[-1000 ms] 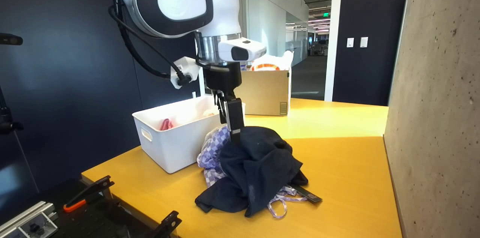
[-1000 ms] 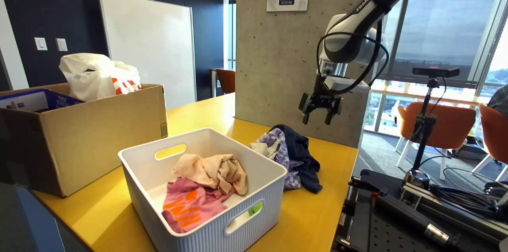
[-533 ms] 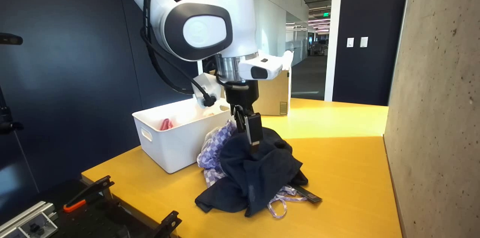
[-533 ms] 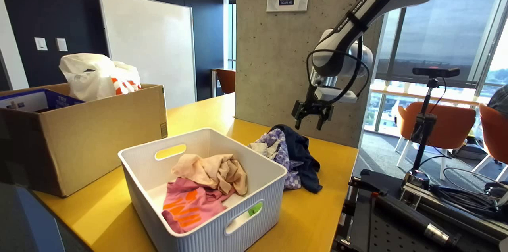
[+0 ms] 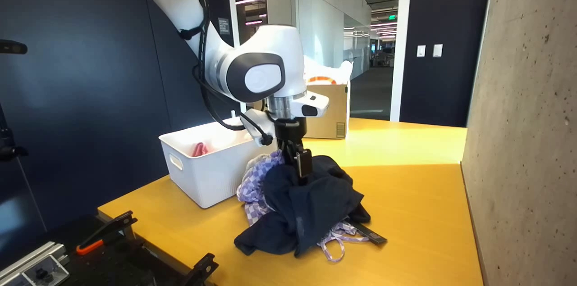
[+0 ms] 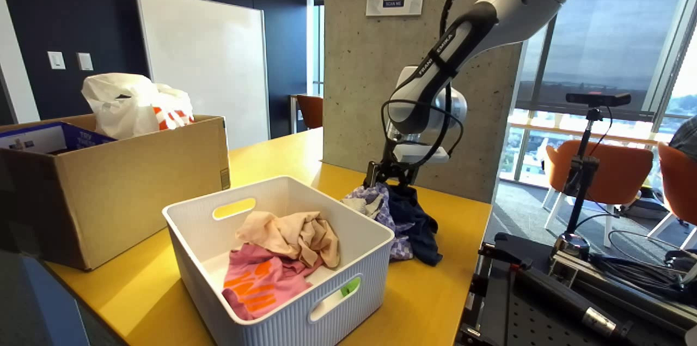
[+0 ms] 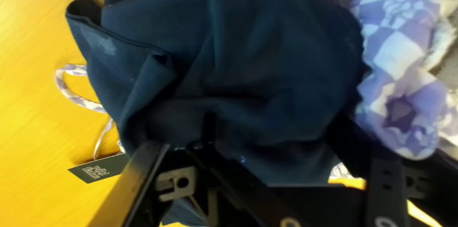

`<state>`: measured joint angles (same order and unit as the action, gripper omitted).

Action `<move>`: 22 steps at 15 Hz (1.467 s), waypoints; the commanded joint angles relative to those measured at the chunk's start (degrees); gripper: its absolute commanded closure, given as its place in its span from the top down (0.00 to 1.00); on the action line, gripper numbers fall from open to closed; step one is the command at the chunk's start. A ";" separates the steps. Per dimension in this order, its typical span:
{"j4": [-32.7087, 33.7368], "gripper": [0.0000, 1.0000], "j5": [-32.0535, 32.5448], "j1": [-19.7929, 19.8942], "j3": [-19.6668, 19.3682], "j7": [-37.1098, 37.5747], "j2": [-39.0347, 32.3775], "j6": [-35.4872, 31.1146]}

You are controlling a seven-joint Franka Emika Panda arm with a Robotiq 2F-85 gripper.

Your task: Move the basket to the right, then remove the purple and blue shirts and the towel from the basket

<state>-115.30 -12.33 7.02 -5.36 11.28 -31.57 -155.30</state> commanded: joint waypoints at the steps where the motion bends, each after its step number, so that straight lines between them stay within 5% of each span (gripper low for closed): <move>1: -0.25 0.49 -0.74 0.27 1.07 -0.58 -0.66 -3.29; 8: -6.30 0.00 0.11 -0.50 -0.49 0.81 5.20 -5.85; 17: -4.16 0.02 7.93 -3.24 -7.45 6.82 16.31 4.05; 22: 1.13 0.02 12.84 -6.26 -2.83 5.81 22.99 12.84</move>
<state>-116.90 -2.07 2.86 -10.74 16.57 -12.07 -147.71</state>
